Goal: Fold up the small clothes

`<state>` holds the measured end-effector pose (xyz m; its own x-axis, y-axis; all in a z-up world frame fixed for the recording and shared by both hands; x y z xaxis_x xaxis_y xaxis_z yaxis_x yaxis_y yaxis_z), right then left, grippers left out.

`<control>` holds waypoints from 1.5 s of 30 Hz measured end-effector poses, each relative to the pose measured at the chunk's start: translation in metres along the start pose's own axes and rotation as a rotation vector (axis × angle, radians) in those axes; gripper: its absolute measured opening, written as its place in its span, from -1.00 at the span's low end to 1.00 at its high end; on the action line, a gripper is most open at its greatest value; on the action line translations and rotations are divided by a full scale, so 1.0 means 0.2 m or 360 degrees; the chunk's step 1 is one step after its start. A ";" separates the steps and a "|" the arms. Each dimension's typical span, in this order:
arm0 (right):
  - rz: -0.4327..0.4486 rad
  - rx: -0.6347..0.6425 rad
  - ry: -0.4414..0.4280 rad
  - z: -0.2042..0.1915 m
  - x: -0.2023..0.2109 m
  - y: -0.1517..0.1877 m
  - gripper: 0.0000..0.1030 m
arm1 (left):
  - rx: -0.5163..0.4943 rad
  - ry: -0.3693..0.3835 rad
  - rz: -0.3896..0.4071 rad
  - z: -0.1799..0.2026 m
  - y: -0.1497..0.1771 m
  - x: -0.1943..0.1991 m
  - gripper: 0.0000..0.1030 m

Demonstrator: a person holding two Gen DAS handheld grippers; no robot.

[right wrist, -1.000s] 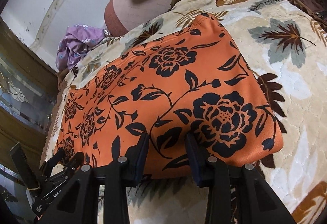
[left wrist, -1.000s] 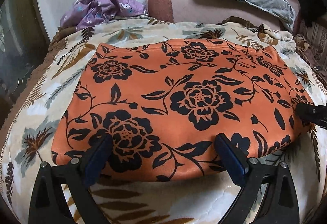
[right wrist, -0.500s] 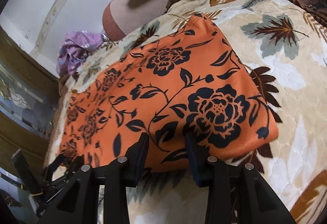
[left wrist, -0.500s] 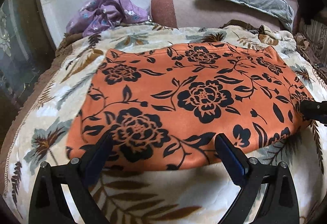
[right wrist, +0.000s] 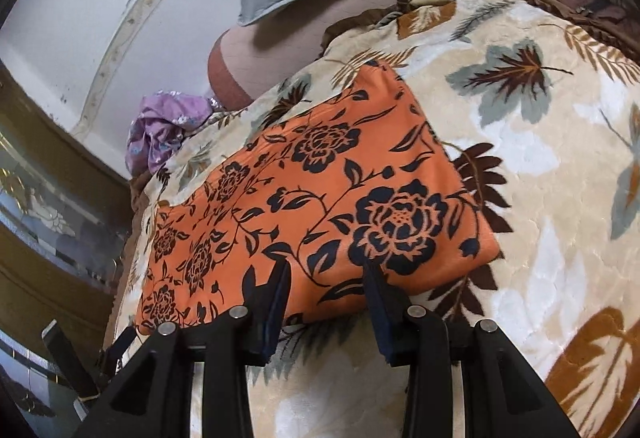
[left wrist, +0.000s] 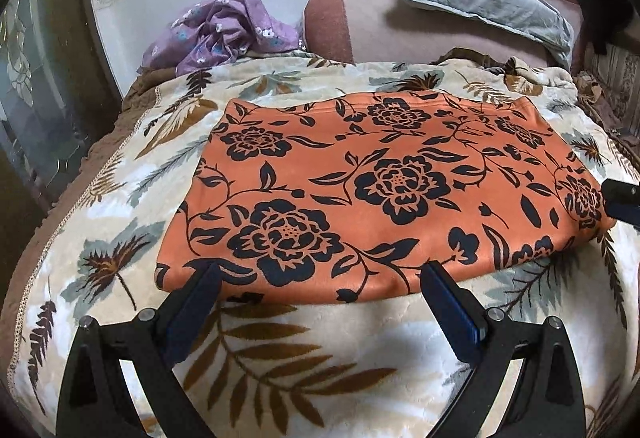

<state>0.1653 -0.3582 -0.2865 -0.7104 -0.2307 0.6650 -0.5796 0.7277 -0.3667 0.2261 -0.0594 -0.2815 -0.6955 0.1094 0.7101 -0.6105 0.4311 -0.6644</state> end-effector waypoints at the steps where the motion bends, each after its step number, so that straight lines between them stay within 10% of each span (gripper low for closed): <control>1: -0.0005 -0.0001 -0.0003 0.00 -0.01 0.00 -0.20 | 0.0007 -0.0001 -0.0004 -0.01 0.00 -0.01 0.93; 45: -0.0178 -0.0013 -0.0012 -0.03 -0.15 0.04 -0.13 | -0.0033 -0.0030 0.0010 0.00 -0.02 -0.03 0.93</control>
<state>0.1842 -0.3417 -0.3054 -0.6444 -0.3156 0.6965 -0.6522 0.7024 -0.2851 0.2331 -0.0619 -0.2827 -0.7064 0.0952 0.7014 -0.5983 0.4492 -0.6636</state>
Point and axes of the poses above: each gripper's, at about its wrist camera, not at the fingertips, and x roughly against the way its jaws point, z to its right, y to its underside, the point moved 5 cm from there along -x, roughly the way its jaws point, and after that the axes turned 10 degrees about -x, right-handed, at the moved point
